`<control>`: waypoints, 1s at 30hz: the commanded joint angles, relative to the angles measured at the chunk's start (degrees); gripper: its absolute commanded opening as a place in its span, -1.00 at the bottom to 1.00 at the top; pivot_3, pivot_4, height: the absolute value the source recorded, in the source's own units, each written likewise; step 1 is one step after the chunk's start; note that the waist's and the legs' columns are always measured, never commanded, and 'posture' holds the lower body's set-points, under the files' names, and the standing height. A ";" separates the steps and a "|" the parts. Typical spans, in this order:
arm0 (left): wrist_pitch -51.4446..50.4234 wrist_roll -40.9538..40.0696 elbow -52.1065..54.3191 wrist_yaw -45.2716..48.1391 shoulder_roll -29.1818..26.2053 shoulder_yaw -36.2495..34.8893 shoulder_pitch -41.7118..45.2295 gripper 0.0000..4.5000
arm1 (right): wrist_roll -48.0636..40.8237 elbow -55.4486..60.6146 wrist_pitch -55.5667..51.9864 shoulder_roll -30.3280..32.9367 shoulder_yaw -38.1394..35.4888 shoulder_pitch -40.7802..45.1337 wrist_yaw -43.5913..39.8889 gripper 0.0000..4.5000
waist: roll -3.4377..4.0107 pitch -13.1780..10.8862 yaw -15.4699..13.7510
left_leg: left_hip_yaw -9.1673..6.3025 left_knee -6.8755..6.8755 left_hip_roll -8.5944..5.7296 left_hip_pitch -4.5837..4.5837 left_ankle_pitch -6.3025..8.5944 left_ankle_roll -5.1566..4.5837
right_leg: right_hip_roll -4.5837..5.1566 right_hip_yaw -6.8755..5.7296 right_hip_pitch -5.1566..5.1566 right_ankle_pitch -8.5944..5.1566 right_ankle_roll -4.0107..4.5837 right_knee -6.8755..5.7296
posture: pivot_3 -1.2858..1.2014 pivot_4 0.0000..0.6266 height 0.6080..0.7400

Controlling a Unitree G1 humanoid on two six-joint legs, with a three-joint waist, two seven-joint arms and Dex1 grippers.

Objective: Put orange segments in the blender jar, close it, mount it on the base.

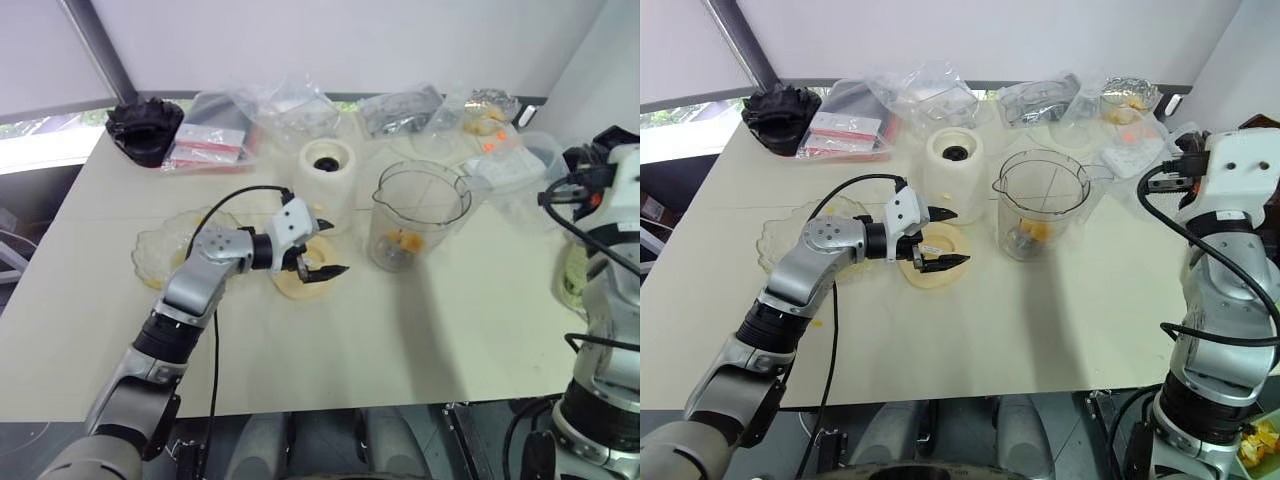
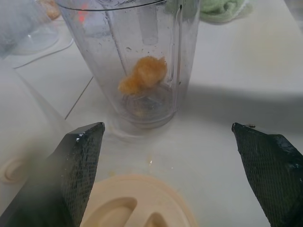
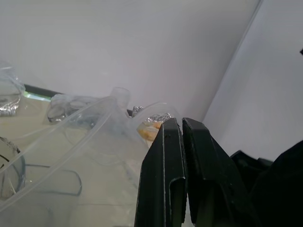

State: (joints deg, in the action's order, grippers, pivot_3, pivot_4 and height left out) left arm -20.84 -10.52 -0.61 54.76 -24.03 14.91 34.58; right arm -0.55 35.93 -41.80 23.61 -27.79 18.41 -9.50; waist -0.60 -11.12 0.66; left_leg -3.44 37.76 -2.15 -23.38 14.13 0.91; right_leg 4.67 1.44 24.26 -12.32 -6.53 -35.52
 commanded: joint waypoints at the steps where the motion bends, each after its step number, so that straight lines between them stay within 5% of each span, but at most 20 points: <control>1: 1.07 0.23 0.68 0.11 0.04 -0.29 1.33 1.00 | -1.99 2.20 0.05 -0.04 -2.23 1.44 1.26 -0.97 | 0.00 0.00 0.01 | 0.00 0.00 0.00 0.00 0.00 0.00 | 0.00 0.00 0.00 0.00 0.00 0.00 | 0.03 -0.52 1.00; 30: 0.75 0.07 1.60 0.11 -0.39 -0.53 1.00 1.00 | -23.15 -6.13 0.16 -6.47 -14.23 6.77 11.15 -0.97 | 0.02 0.01 0.10 | 0.00 -0.01 0.02 0.00 0.00 0.00 | 0.00 0.00 0.00 0.00 -0.01 -0.01 | 0.03 -0.52 1.00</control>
State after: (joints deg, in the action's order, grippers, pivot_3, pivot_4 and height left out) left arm -20.83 -10.49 -0.61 54.76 -24.23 14.90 34.57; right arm -22.32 29.45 -43.73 16.59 -41.11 23.77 1.29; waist -0.58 -11.11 0.76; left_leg -3.43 37.75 -2.13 -23.38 14.13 0.90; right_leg 4.67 1.44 24.27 -12.32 -6.54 -35.54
